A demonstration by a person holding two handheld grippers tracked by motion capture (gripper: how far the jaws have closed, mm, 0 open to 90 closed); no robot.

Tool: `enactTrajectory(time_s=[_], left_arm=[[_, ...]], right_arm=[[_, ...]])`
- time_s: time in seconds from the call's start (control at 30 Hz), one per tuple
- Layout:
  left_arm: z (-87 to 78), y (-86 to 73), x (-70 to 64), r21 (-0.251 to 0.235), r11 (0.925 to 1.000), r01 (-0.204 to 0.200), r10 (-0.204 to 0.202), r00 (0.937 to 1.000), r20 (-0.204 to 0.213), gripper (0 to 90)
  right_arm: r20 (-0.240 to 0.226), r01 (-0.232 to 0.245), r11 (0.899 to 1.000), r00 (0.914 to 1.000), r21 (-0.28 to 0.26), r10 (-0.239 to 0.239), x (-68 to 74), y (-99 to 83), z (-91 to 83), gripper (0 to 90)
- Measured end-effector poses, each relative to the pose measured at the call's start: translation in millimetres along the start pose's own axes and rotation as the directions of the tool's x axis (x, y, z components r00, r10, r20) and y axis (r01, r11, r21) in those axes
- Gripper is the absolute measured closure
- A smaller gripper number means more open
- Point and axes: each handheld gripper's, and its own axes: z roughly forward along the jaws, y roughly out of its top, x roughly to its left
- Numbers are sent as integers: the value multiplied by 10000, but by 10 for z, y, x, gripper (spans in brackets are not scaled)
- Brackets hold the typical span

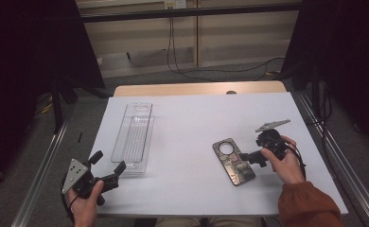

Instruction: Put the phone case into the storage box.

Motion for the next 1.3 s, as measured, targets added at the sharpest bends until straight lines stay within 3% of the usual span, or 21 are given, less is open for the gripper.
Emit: enactTrajectory(time_s=[0.3, 0.37, 0.43, 0.6, 0.77, 0.93, 1.03, 1.17, 1.2, 1.27, 1.3], left_arm=[[2, -5, 4, 1, 10000, -5, 5, 10000, 50, 28], [3, -6, 5, 9, 10000, -20, 20, 10000, 44, 28], [3, -5, 6, 16, 10000, -43, 43, 10000, 38, 27], [5, -7, 6, 24, 10000, -50, 50, 10000, 34, 28], [6, -6, 7, 35, 10000, -67, 67, 10000, 60, 28], [4, -5, 6, 37, 10000, -79, 79, 10000, 45, 28], [1, -5, 8, 48, 9999, -92, 91, 9999, 47, 28], [1, -6, 7, 34, 10000, -72, 72, 10000, 36, 28], [0, -5, 7, 33, 10000, -74, 74, 9999, 69, 28], [-3, -4, 3, 42, 10000, -38, 38, 10000, 13, 28], [-3, -4, 3, 40, 10000, -30, 30, 10000, 8, 28]], right_arm=[[469, 355, 9977, 9982, 573, -382, 135, 84, 102, 55], [657, 99, 9963, 9977, 849, -155, 173, 99, 128, 55], [408, -129, 9926, 9991, 1211, 80, 194, 121, 168, 60], [623, -229, 9838, 9980, 1778, 119, 248, 168, 268, 60], [200, 240, 9801, 9994, 1973, -285, 335, 212, 354, 60], [361, 239, 9703, 9988, 2406, -335, 404, 237, 454, 62], [697, 44, 9624, 9973, 2715, -243, 427, 258, 491, 56], [689, -224, 9585, 9976, 2844, 29, 421, 267, 540, 27], [624, -210, 9615, 9980, 2739, 40, 418, 263, 555, 34], [602, -280, 9525, 9981, 3034, 102, 422, 263, 566, 37], [630, -268, 9547, 9980, 2963, 84, 433, 259, 574, 34]])
